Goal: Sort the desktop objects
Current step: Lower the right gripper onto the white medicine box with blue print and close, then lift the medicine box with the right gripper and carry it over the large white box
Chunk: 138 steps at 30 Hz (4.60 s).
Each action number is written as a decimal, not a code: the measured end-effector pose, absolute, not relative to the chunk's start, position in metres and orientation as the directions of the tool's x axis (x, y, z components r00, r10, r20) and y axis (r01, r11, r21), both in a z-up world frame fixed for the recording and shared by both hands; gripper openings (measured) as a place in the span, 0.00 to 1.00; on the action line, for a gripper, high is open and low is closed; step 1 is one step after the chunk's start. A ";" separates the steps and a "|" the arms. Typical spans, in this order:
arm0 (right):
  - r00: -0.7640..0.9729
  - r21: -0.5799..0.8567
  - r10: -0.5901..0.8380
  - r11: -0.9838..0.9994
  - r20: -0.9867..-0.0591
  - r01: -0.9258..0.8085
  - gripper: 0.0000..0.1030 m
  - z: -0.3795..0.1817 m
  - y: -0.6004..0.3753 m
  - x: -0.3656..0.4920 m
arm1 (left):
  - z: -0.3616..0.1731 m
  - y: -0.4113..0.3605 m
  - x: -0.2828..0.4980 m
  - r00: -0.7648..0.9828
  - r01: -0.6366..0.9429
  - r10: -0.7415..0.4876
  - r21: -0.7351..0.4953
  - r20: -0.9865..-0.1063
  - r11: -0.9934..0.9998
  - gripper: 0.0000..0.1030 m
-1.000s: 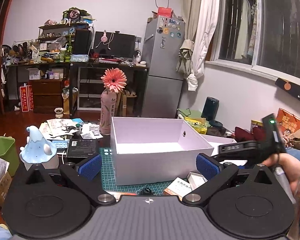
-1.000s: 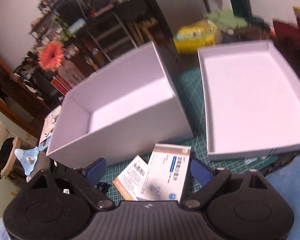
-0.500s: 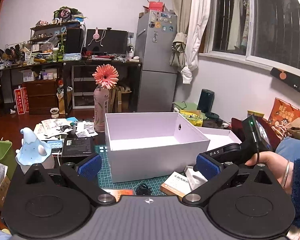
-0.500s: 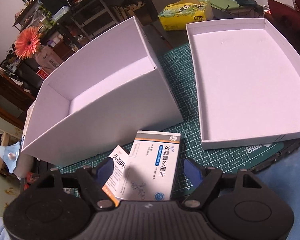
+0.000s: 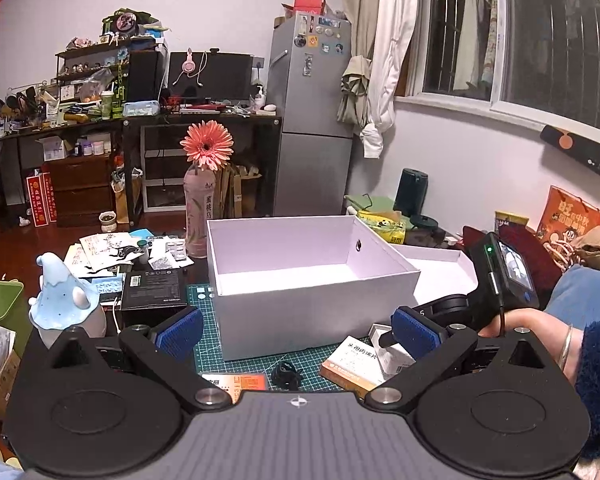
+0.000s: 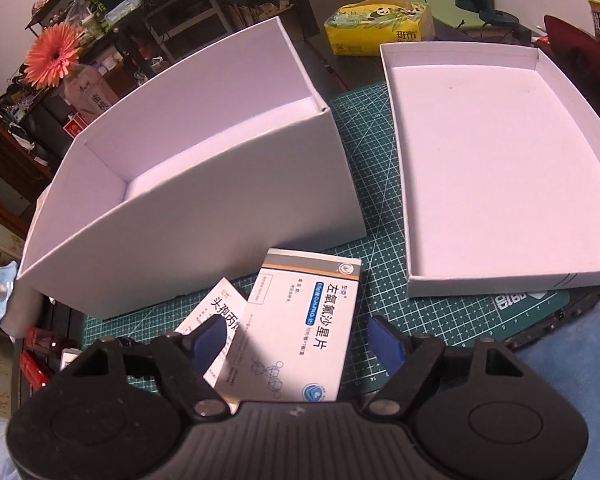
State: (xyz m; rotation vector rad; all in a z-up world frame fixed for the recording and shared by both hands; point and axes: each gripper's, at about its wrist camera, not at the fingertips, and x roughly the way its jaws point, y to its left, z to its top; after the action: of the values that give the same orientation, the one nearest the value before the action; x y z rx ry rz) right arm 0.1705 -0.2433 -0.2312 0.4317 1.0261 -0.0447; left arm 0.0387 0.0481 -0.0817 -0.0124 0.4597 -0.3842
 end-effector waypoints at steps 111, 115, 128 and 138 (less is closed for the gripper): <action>0.694 0.002 0.202 0.961 -0.691 -0.277 0.60 -0.180 -0.169 0.123 | -0.083 0.051 0.041 0.824 0.345 -0.356 -0.109 -0.441 0.932 0.99; 0.716 0.036 0.218 0.965 -0.663 -0.260 0.60 -0.160 -0.175 0.118 | -0.083 0.053 0.042 0.822 0.342 -0.357 -0.116 -0.444 0.933 0.99; 0.702 0.110 0.255 0.963 -0.665 -0.245 0.60 -0.109 -0.188 0.134 | -0.083 0.055 0.041 0.827 0.338 -0.357 -0.123 -0.435 0.933 0.99; 0.700 0.032 0.214 0.964 -0.681 -0.264 0.60 -0.090 -0.178 0.161 | -0.082 0.064 0.040 0.839 0.322 -0.363 -0.167 -0.405 0.932 0.99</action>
State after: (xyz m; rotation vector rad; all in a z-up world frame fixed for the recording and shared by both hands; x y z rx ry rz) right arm 0.1611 -0.1783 -0.0895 -0.0699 0.7494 0.2667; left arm 0.0398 0.0640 -0.0816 -0.0938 0.4459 -0.3630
